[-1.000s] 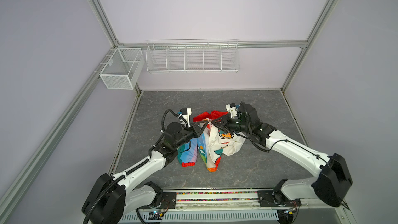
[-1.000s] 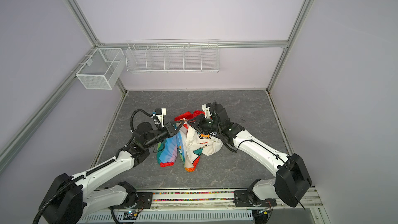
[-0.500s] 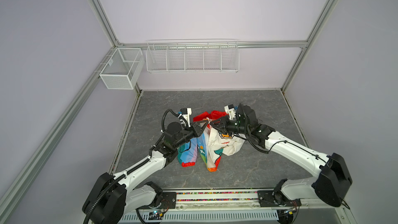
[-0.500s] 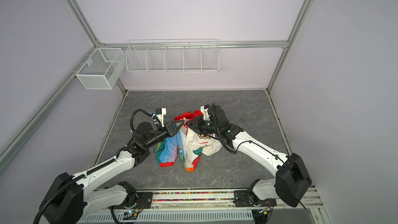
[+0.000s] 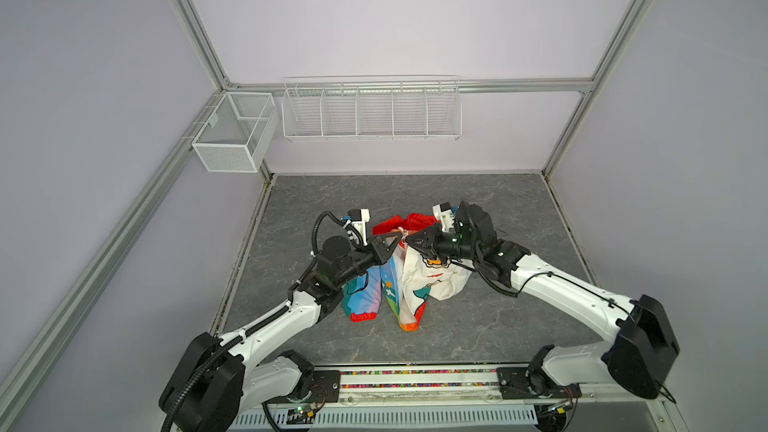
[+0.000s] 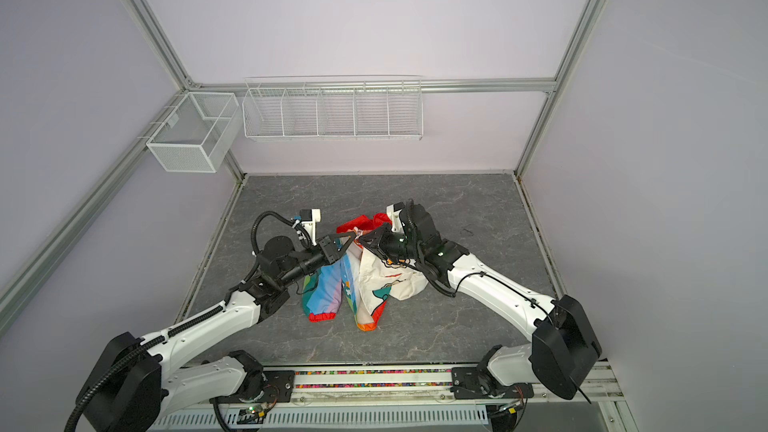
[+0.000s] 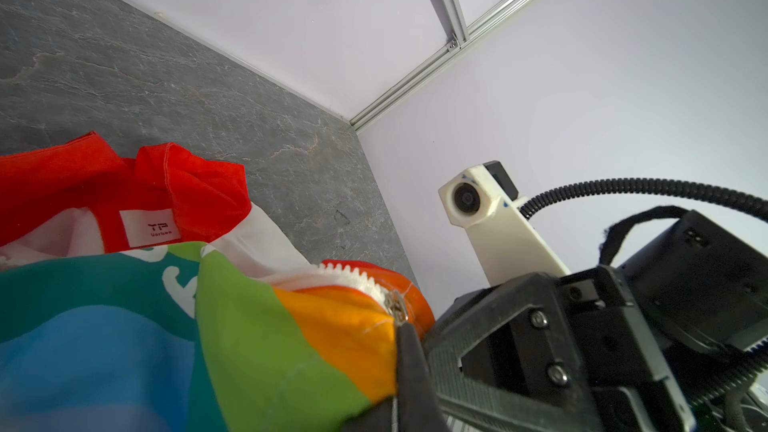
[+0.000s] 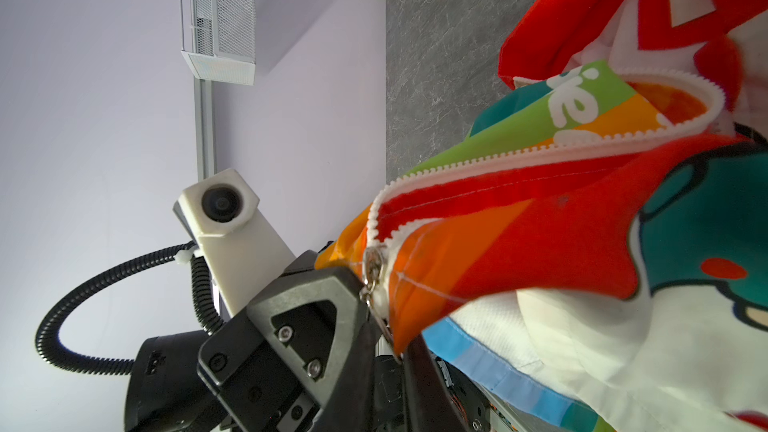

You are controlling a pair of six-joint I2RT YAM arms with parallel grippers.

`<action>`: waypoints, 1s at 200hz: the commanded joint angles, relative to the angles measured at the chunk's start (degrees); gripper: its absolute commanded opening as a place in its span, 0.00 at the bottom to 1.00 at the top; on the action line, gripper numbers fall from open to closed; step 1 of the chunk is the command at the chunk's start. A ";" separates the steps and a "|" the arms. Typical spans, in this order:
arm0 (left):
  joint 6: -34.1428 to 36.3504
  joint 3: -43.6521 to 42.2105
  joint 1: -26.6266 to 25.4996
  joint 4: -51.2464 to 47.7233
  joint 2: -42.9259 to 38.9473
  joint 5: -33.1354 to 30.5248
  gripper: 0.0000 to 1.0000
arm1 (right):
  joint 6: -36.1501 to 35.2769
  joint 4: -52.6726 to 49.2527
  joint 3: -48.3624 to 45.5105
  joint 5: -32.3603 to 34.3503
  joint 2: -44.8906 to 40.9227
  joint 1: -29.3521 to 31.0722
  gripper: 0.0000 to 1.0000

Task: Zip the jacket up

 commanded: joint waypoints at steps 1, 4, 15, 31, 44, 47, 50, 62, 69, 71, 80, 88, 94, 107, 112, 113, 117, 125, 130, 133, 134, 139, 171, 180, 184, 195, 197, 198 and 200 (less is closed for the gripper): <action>0.07 -0.70 -0.31 2.15 -0.17 0.42 0.00 | 1.81 2.89 -0.16 0.19 0.51 0.63 0.17; 0.01 -0.65 -0.31 2.15 -0.19 0.45 0.00 | 1.90 2.96 -0.08 0.20 0.63 0.74 0.17; 0.03 -0.79 -0.32 2.24 -0.19 0.47 0.00 | 2.00 3.25 0.05 0.21 0.91 0.89 0.17; 0.01 -0.87 -0.31 2.30 -0.27 0.61 0.00 | 2.18 3.53 0.26 0.30 1.22 1.14 0.17; 0.02 -1.01 -0.31 2.31 -0.47 0.66 0.00 | 2.27 3.53 0.45 0.38 1.47 1.20 0.17; -0.01 -1.03 -0.31 2.32 -0.45 0.70 0.00 | 2.27 3.53 0.45 0.33 1.52 1.21 0.16; 0.03 -1.05 -0.33 2.32 -0.50 0.63 0.00 | 2.21 3.53 0.45 0.35 1.55 1.20 0.16; 0.03 -1.14 -0.31 2.32 -0.66 0.68 0.00 | 2.26 3.45 0.45 0.51 1.57 1.34 0.14; -0.07 -1.20 -0.31 2.48 -0.71 0.61 0.00 | 2.20 3.30 0.45 0.66 1.57 1.29 0.14; -0.03 -1.20 -0.31 2.43 -0.74 0.62 0.00 | 2.19 3.28 0.47 0.78 1.57 1.29 0.14; -0.08 -1.23 -0.31 2.41 -0.82 0.56 0.00 | 2.19 3.18 0.45 0.87 1.57 1.31 0.12; -0.02 -1.21 -0.33 2.41 -0.85 0.56 0.00 | 2.19 3.18 0.40 0.91 1.61 1.31 0.10; 0.06 -1.30 -0.31 2.33 -0.99 0.53 0.00 | 2.27 3.25 0.45 0.82 1.55 1.36 0.09; 0.22 -1.30 -0.31 2.10 -1.07 0.40 0.00 | 2.36 3.36 0.64 0.74 1.33 1.44 0.07; 0.25 -1.36 -0.31 1.99 -1.08 0.41 0.00 | 2.45 3.23 0.71 0.74 1.23 1.46 0.07; 0.25 -1.34 -0.31 1.94 -1.06 0.38 0.00 | 2.45 3.21 0.75 0.74 1.18 1.46 0.07; 0.42 -1.30 -0.32 1.82 -1.11 0.39 0.00 | 2.45 3.11 0.79 0.74 1.07 1.41 0.07; 0.63 -1.31 -0.31 1.56 -1.11 0.40 0.00 | 2.40 2.74 1.04 0.89 0.66 1.46 0.07; 0.69 -1.31 -0.31 1.46 -1.08 0.39 0.00 | 2.30 2.29 1.22 1.14 0.39 1.42 0.07; 0.69 -1.31 -0.31 1.40 -1.01 0.43 0.00 | 2.17 2.02 1.37 1.31 0.26 1.39 0.07; 0.73 -1.27 -0.31 1.38 -1.07 0.37 0.00 | 2.13 1.90 1.44 1.33 0.17 1.38 0.07; 0.86 -1.28 -0.31 1.29 -1.11 0.38 0.00 | 1.82 1.20 1.66 1.66 -0.08 1.40 0.07; 0.91 -1.57 -0.40 1.36 -1.26 0.65 0.00 | 0.17 -2.43 4.49 2.63 -0.33 0.84 0.07; 0.99 -1.52 -0.49 1.31 -1.28 0.82 0.00 | 0.08 -2.72 5.11 2.61 0.10 0.47 0.07; 0.95 -1.48 -0.51 1.25 -1.24 0.87 0.00 | 0.08 -2.71 5.38 2.42 0.44 0.39 0.07; 0.96 -1.49 -0.57 1.27 -1.26 0.97 0.00 | 0.22 -2.66 5.95 2.15 1.14 0.02 0.07; 0.95 -1.49 -0.58 1.27 -1.25 1.01 0.00 | 0.24 -2.59 6.04 2.04 1.26 -0.06 0.06; 0.95 -1.49 -0.58 1.23 -1.24 0.99 0.00 | 0.29 -2.56 6.06 2.00 1.33 -0.05 0.07; 0.98 -1.49 -0.62 1.24 -1.29 1.04 0.00 | 0.33 -2.47 6.14 1.98 1.53 -0.14 0.07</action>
